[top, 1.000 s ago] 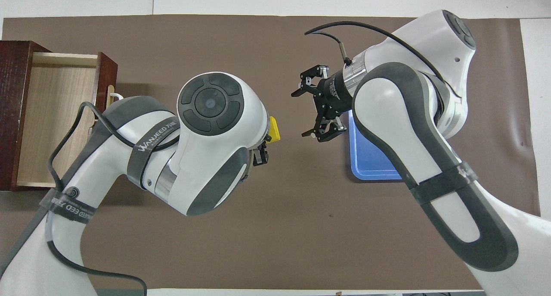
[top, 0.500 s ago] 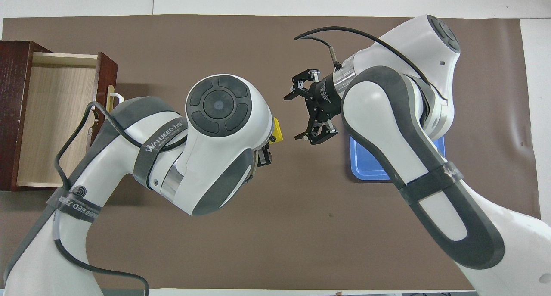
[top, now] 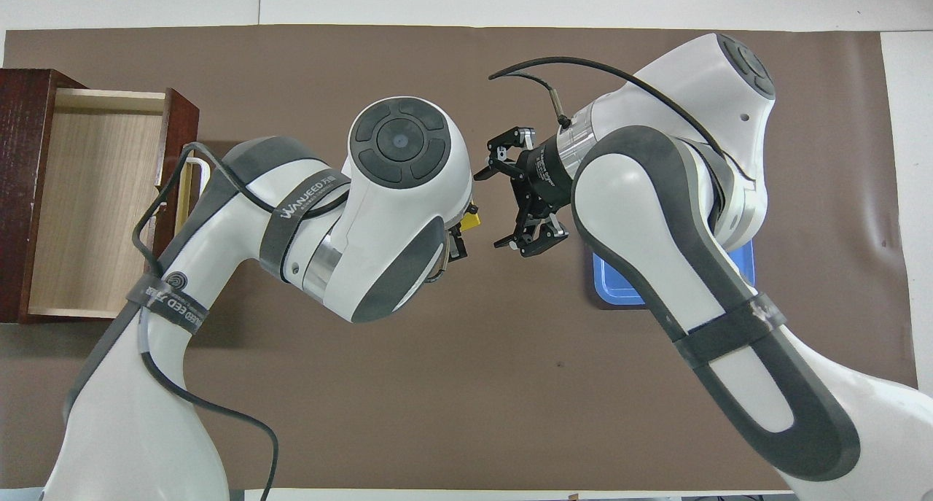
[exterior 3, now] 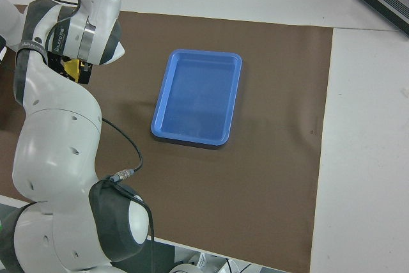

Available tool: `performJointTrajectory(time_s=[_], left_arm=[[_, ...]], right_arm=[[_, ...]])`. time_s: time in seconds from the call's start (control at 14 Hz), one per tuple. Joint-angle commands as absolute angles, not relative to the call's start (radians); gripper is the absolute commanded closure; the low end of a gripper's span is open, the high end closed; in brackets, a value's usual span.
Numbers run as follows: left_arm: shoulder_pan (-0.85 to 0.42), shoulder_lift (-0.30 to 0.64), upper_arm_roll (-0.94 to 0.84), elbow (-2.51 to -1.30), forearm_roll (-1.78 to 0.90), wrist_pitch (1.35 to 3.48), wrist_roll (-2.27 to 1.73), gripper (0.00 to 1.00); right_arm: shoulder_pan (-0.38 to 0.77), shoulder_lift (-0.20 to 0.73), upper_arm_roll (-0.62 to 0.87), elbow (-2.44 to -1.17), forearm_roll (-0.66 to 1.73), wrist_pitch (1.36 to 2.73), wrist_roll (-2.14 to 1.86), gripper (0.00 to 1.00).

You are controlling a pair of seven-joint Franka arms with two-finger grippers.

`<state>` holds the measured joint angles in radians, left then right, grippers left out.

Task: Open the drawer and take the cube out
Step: 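Lift the yellow cube out and carry it toward the right gripper, then grasp the cube with the right gripper while the left gripper releases it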

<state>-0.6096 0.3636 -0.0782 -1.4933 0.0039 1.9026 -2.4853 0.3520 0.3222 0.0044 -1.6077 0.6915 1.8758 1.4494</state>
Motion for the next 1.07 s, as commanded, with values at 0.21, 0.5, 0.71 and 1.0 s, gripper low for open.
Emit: performJointTrajectory(time_s=[0.21, 0.5, 0.71, 1.0], left_arm=[[-0.624, 0.379, -0.069, -1.443, 0.026, 1.858, -2.507, 1.00], [-0.624, 0.379, -0.069, -1.443, 0.026, 1.855, -2.507, 1.00], [-0.624, 0.379, -0.071, -1.443, 0.028, 1.855, -2.507, 1.00], [-0.624, 0.377, -0.069, -1.443, 0.034, 1.827, -2.507, 1.00]], right_arm=[[0.351, 0.295, 0.005, -1.654, 0.716, 1.911, 1.428, 0.00], [0.382, 0.305, 0.003, -1.640, 0.704, 1.936, 1.434, 0.00], [0.388, 0.313, 0.003, -1.638, 0.704, 1.957, 1.437, 0.01], [0.406, 0.334, 0.002, -1.631, 0.701, 1.970, 1.437, 0.01]])
